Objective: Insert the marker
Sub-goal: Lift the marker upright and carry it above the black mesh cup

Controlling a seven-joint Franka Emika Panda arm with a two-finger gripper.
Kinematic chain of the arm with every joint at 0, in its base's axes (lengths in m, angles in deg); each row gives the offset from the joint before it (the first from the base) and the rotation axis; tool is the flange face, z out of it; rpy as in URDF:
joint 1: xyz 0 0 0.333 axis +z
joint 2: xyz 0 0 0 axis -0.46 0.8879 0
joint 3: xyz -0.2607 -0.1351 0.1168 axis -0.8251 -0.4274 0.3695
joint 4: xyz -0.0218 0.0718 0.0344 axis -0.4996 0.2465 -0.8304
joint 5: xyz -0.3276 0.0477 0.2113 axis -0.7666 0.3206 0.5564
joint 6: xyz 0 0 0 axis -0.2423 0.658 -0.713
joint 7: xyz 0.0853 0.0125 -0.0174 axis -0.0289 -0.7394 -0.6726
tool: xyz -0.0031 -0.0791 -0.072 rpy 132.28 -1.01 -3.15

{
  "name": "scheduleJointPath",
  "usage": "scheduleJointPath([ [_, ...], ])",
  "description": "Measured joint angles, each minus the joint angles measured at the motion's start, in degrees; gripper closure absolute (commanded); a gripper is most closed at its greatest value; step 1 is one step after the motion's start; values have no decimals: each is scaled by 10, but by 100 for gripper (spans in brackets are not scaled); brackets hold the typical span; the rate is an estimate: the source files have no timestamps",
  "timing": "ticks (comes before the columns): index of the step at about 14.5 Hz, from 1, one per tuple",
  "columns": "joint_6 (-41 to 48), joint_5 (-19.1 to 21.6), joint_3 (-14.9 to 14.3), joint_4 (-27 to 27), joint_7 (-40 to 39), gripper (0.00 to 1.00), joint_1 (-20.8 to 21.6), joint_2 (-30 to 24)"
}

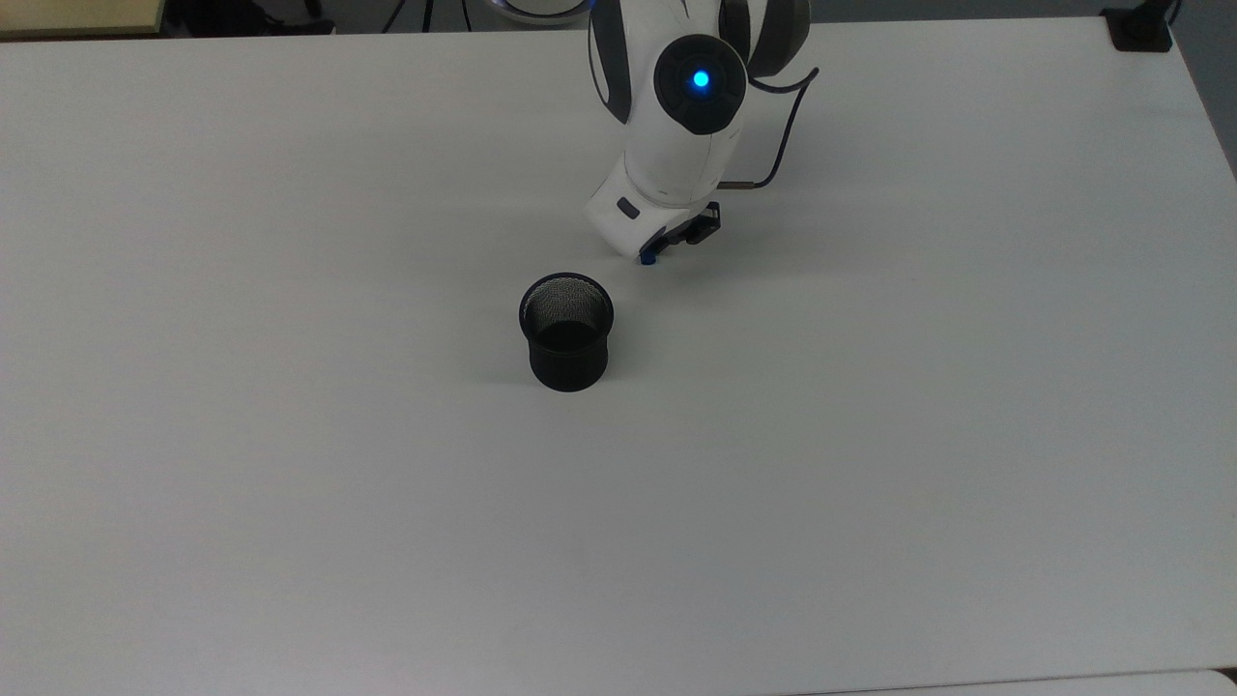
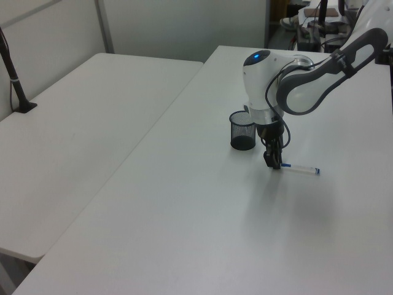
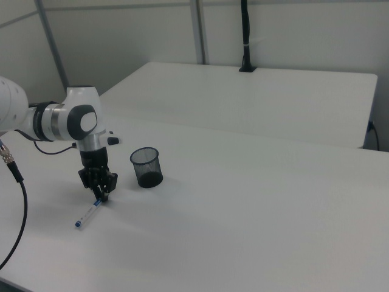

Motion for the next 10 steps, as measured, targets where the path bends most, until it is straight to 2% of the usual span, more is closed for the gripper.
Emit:
scheduleJointPath([
  [4,87,0,-2,-32,-45,100,-12,-45],
  [7,96,0,-10,-42,-68,100,-27,-96],
  [10,96,0,-25,-59,-69,100,-28,-109],
])
